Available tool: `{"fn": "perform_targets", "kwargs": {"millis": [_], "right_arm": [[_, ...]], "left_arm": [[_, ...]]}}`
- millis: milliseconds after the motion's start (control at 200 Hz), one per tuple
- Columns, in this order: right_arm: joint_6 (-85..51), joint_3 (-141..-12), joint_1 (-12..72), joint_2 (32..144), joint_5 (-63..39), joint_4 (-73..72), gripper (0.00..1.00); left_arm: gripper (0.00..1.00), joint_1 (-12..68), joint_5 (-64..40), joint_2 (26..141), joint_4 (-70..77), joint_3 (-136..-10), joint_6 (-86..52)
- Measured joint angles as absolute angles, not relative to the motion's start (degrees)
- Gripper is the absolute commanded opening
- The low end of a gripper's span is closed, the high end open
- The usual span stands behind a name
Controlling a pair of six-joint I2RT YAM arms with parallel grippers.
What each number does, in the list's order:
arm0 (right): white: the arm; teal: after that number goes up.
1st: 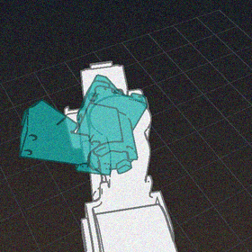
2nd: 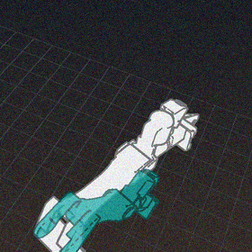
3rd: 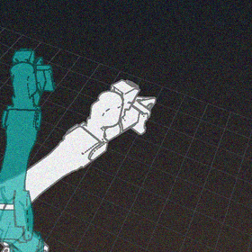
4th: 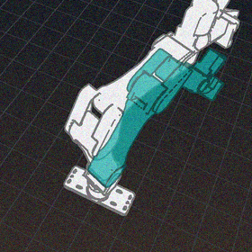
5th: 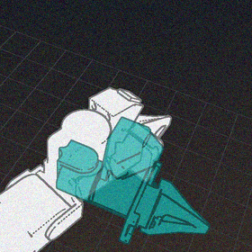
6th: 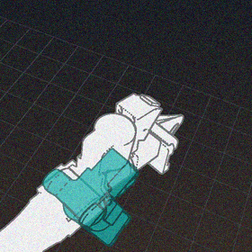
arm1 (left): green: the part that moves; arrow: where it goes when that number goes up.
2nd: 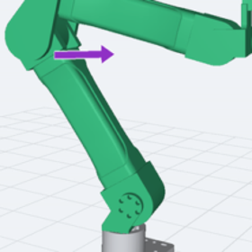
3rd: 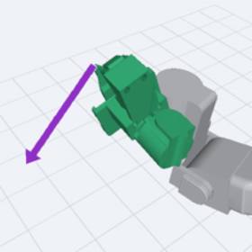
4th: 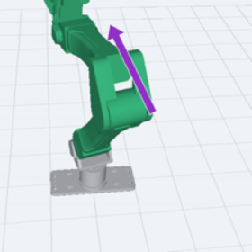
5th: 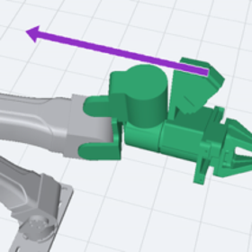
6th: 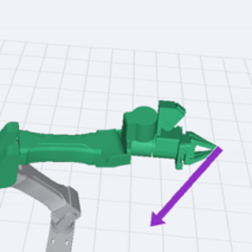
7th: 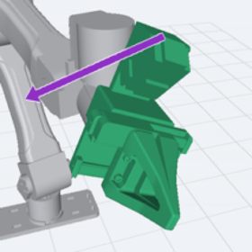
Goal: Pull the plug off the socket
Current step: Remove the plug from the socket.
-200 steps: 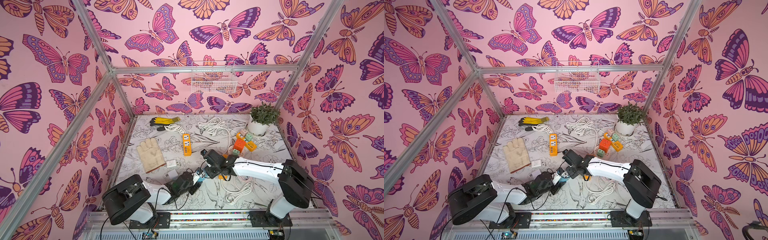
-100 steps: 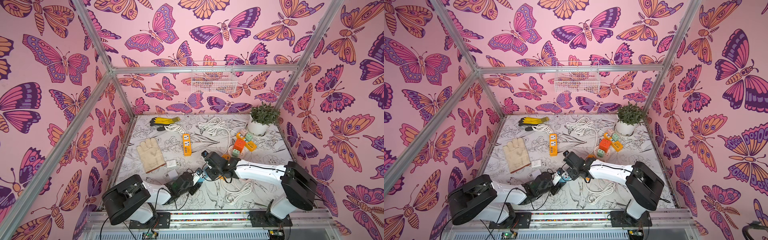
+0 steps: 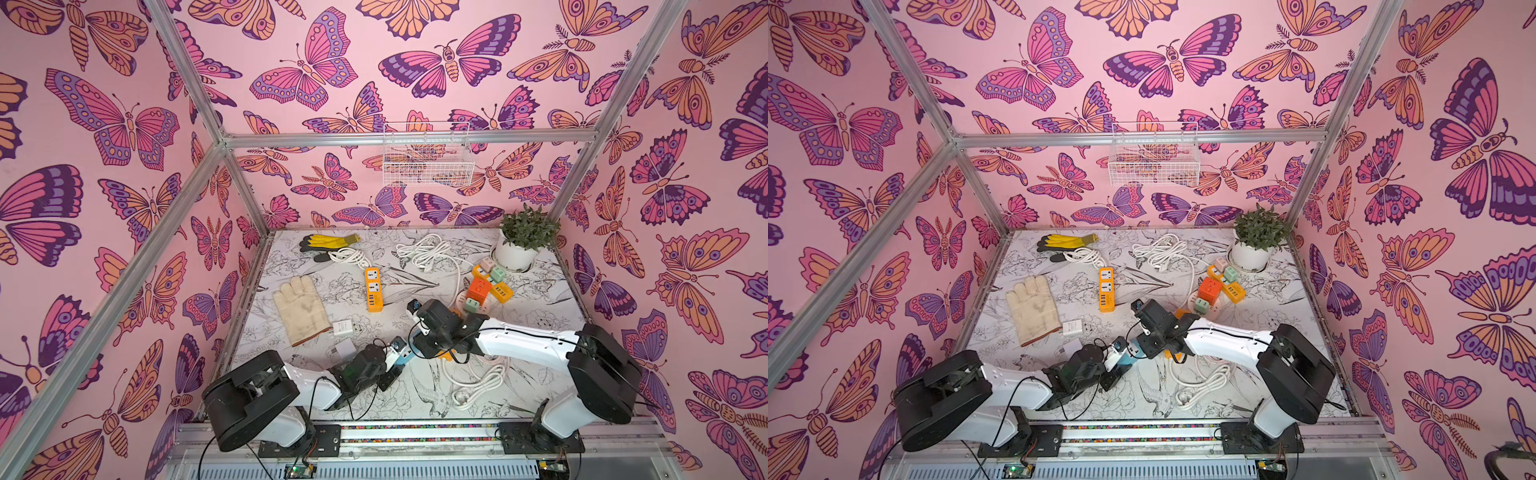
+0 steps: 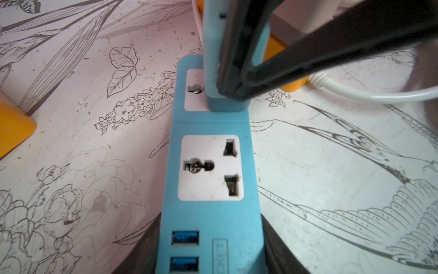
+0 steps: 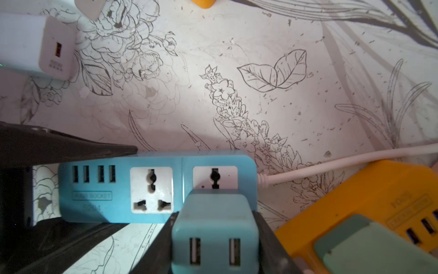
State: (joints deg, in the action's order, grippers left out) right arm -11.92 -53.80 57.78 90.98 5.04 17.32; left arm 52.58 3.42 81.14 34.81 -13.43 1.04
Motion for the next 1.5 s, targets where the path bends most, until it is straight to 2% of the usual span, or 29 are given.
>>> {"fn": "perform_targets", "kwargs": {"millis": [220,416,556,726,816,971,1101,1277,1497], "right_arm": [[-11.7,-61.3,60.2,96.1,10.8,24.1,0.38],[-11.9,-58.1,54.6,93.2,1.1,21.7,0.37],[-11.8,-51.5,54.3,87.7,-0.9,17.4,0.37],[-11.8,-50.4,58.8,87.5,5.8,16.1,0.37],[-11.7,-54.6,60.1,91.0,8.8,19.0,0.38],[-11.6,-60.6,58.5,95.3,7.8,23.2,0.38],[-11.7,-59.5,55.9,94.1,3.3,22.7,0.38],[-12.0,-51.7,55.8,87.1,1.5,17.7,0.37],[-12.0,-52.0,60.7,88.7,9.9,16.7,0.37]], "left_arm": [[0.26,52.4,4.3,80.8,34.6,-13.1,0.3],[0.26,52.5,4.0,80.8,35.1,-13.2,0.5],[0.26,53.0,2.3,80.8,35.7,-13.2,1.0],[0.26,53.2,1.9,80.8,35.0,-13.2,1.1],[0.26,53.1,2.4,80.9,34.7,-13.2,0.8],[0.26,52.4,4.1,80.9,34.7,-13.2,0.4],[0.26,52.4,4.0,81.0,35.2,-13.2,0.4],[0.26,52.9,2.3,81.3,35.3,-13.2,0.9],[0.26,52.8,2.2,81.3,35.4,-13.2,0.8]]}}
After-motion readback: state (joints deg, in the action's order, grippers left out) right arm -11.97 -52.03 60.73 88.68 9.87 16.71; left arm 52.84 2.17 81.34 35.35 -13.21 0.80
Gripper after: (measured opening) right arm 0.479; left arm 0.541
